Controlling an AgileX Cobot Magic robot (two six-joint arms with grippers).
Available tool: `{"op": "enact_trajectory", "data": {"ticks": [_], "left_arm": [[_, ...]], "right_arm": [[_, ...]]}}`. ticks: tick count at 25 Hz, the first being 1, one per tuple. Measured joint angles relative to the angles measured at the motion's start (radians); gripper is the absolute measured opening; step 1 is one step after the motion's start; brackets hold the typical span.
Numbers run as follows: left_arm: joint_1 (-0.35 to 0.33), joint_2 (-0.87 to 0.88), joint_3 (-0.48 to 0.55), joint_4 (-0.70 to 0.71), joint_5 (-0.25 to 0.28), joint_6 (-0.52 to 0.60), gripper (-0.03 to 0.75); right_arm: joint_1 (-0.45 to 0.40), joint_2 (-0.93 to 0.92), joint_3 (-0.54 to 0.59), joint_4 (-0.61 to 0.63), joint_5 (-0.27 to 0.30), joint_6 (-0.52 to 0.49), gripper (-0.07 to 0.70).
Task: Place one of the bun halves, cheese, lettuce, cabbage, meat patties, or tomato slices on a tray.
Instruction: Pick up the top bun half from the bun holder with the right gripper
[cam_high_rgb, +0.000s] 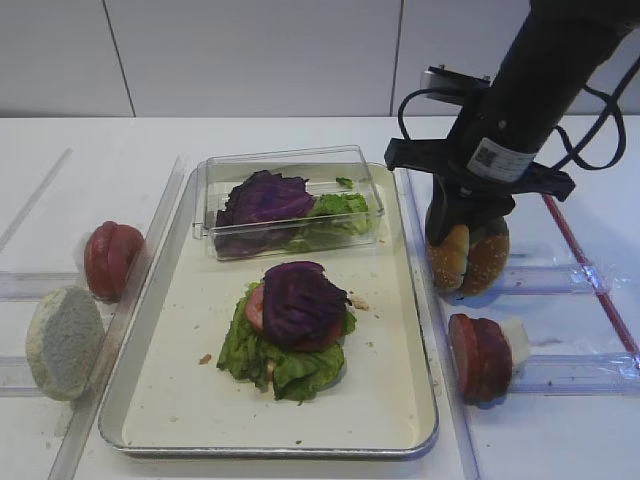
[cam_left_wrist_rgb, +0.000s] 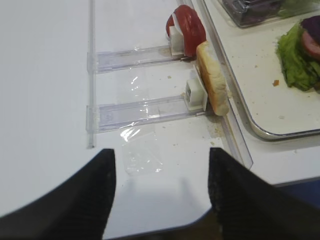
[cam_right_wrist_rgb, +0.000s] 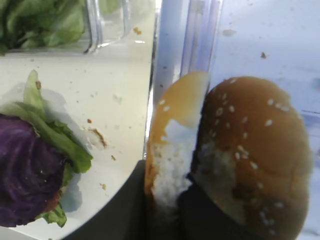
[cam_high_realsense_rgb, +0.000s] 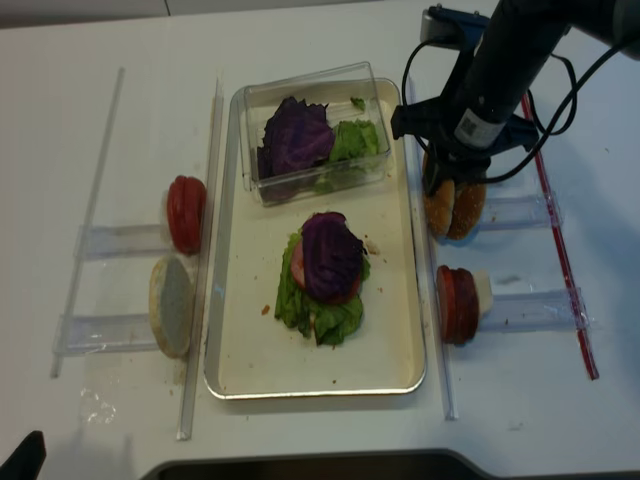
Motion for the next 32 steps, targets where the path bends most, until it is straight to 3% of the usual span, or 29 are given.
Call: {"op": "enact_trajectory", "data": {"ticks": [19, 32], "left_arm": [[0.0, 0.0, 0.0, 0.0, 0.0, 0.0, 0.391], [0.0, 0.0, 0.0, 0.0, 0.0, 0.0, 0.391]], "right_arm": [[0.0, -0.028, -0.013, -0.011, 0.052, -0.003, 0.118], [0.0, -0.036, -0.126, -0.016, 0.11, -0.006, 0.107]]}}
